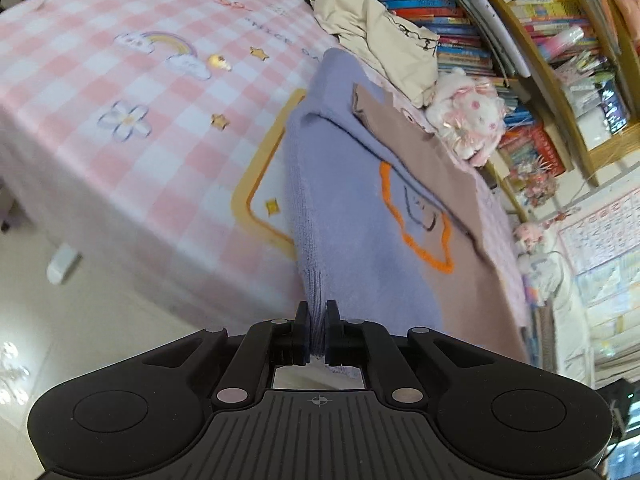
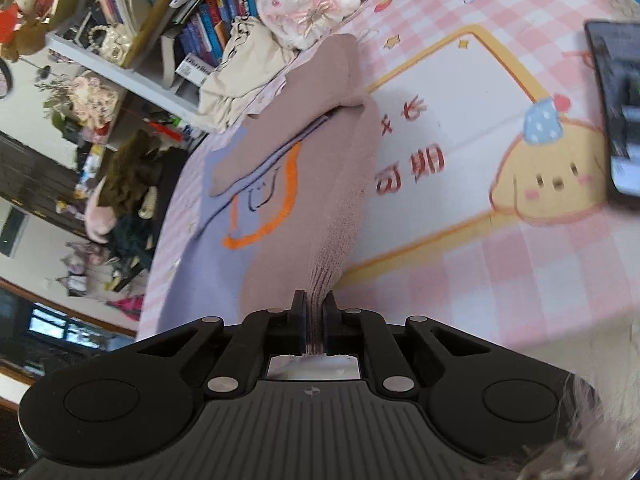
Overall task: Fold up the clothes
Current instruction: 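Lift the hem with both grippers and fold it up toward the collar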
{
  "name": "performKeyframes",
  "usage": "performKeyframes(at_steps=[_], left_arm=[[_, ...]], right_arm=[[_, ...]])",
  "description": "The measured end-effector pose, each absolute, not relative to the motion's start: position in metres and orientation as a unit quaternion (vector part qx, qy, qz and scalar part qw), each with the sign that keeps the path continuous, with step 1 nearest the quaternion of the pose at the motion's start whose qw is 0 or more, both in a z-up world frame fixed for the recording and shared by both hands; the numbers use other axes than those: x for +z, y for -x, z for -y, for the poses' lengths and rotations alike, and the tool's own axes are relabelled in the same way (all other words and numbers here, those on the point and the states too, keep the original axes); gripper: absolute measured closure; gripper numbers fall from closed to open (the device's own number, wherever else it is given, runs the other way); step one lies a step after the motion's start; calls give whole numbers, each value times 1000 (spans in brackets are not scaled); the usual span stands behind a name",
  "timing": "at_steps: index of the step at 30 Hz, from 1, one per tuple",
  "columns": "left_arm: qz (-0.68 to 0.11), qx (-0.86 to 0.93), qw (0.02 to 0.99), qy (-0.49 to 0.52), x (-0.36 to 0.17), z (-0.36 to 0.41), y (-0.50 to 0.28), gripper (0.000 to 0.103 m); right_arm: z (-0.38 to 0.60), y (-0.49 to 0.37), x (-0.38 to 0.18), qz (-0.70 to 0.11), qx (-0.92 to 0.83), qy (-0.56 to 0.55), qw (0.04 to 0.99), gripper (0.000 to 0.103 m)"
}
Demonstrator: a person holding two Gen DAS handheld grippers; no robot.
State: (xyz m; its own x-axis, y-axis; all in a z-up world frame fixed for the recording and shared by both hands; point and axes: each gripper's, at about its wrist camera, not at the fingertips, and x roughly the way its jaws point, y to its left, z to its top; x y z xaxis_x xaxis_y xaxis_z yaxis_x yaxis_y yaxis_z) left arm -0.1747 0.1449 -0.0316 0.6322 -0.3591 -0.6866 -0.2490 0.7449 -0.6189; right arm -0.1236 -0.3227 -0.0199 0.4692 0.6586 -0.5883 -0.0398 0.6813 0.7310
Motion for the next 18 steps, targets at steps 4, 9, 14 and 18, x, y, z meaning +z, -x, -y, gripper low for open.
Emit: performKeyframes(at_steps=[4,9,14,18], left_arm=[[-432,-32,825,363,-31,-144,194,98],[-414,-33,815,404,-31,-149,196,98],[-350,-60,815,457,-13,-161,171,98],[-296,-81,811,498,2,-171,151,98]], right_arm=[[327,148,-23,-485,232,-342,770,96],[329,153,-25,-495,233,-355,758,96],[332,137,-3,-448,252,-392,763,96],[336,110,19,-387,251,-435,774,96]])
